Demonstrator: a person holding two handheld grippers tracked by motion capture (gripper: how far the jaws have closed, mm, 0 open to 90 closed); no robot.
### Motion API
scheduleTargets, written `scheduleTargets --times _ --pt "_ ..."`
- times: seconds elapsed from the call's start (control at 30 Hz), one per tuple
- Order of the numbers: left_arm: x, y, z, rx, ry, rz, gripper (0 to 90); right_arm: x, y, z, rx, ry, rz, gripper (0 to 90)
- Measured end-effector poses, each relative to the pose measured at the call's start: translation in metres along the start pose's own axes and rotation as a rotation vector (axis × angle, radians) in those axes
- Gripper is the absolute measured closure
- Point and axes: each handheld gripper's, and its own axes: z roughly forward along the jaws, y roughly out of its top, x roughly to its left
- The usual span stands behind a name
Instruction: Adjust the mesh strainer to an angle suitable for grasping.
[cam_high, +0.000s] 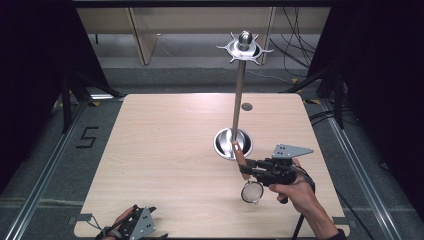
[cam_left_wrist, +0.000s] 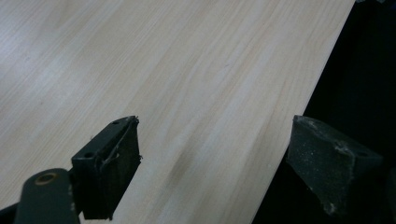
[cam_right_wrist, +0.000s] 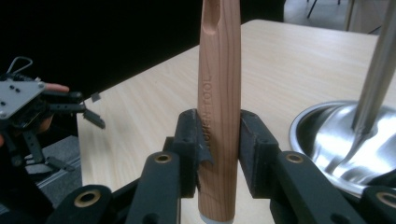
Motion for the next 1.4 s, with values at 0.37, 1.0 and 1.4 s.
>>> scheduleTargets --times 0.37,1.0,1.4 --pt "0.001 0.0 0.0 0.006 0.013 0.01 16.2 -0.007 0.028 -0.005 -0.057 -0.021 0.007 71.5" --pt "0.001 0.0 0.0 0.002 0.013 0.003 16.2 -0.014 0.072 -0.026 -0.157 -0.063 -0.03 71.5" --pt "0.001 0.0 0.0 0.002 0.011 0.002 16.2 -0.014 0.103 -0.035 -0.232 -0.072 -0.037 71.4"
